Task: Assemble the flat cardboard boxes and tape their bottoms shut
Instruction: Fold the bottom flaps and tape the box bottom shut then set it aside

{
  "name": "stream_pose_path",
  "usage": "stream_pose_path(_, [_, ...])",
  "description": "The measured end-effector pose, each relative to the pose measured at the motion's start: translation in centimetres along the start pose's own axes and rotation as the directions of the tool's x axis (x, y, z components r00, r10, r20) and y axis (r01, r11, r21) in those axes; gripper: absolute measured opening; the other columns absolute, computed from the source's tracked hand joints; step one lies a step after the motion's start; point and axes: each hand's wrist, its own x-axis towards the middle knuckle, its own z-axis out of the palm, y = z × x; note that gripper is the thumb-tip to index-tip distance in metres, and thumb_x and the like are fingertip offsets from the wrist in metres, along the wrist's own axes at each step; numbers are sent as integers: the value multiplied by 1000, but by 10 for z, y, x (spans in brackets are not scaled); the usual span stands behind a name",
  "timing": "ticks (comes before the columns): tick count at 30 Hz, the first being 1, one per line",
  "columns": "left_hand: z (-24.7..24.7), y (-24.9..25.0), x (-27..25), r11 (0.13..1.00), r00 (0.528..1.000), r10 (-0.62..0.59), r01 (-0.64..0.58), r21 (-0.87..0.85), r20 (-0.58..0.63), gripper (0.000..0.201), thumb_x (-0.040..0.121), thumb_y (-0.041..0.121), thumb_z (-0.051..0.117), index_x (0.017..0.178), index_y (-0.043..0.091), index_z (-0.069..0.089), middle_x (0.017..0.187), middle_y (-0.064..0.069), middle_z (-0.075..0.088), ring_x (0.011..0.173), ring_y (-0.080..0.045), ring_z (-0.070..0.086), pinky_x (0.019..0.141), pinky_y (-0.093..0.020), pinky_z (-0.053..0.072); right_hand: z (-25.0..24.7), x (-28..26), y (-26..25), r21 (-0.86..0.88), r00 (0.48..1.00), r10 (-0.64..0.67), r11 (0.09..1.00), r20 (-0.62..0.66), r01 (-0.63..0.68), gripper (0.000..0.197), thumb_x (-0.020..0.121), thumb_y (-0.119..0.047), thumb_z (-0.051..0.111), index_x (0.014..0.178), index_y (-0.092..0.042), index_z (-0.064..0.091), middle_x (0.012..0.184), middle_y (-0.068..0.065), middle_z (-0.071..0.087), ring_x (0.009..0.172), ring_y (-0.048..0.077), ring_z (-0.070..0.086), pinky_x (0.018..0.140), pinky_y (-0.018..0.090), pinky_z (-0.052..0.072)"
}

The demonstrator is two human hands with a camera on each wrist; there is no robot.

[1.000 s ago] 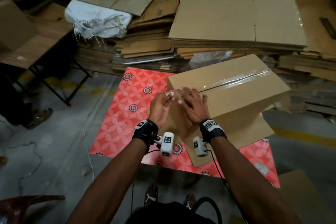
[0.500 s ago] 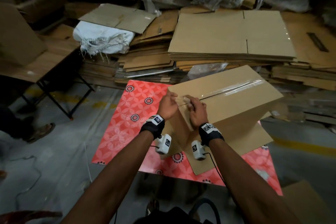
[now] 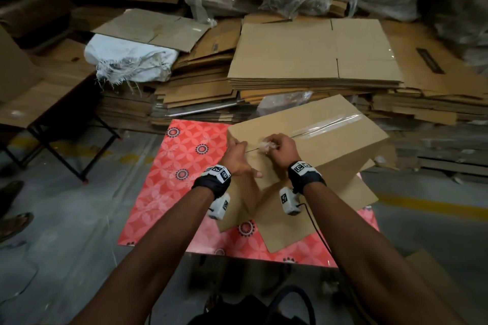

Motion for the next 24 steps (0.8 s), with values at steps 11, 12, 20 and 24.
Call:
stream_pose_path(11, [-52, -42, 4, 986, 999, -37, 31, 164, 36, 122, 51, 52, 98, 154, 16, 43, 146, -10, 37, 136, -33, 41, 112, -44, 41, 2, 16, -19, -114, 982, 3, 993, 187, 19, 36, 98, -9, 60, 135, -10, 63, 112, 9, 65, 103, 22, 61, 100, 27, 45])
stream_pose_path(12, [-55, -41, 4, 979, 999, -28, 20, 204, 36, 120, 51, 52, 98, 153, 17, 45, 145, -10, 40, 135, -33, 43, 108, -43, 43, 5, 17, -20, -136, 987, 18, 991, 162, 4, 38, 96, -4, 61, 134, -8, 63, 108, 11, 70, 99, 22, 63, 99, 27, 47])
stream_pose_path(20, [-61, -34, 11, 916, 1000, -6, -2, 400, 17, 104, 51, 54, 97, 141, 22, 55, 136, -4, 50, 125, -32, 49, 88, -41, 42, 21, 22, -25, -269, 996, 78, 961, 51, -62, 15, 94, -11, 69, 105, -4, 76, 111, 17, 69, 102, 32, 66, 88, 27, 47])
stream_pose_path(24, [-74, -42, 14, 905, 999, -37, 35, 425, -4, 102, 51, 52, 97, 141, 28, 55, 140, -3, 50, 129, -33, 46, 90, -43, 40, 23, 10, -22, -235, 996, 64, 971, 64, -47, 16, 96, -11, 65, 113, -12, 65, 126, 12, 38, 103, 28, 49, 100, 32, 46])
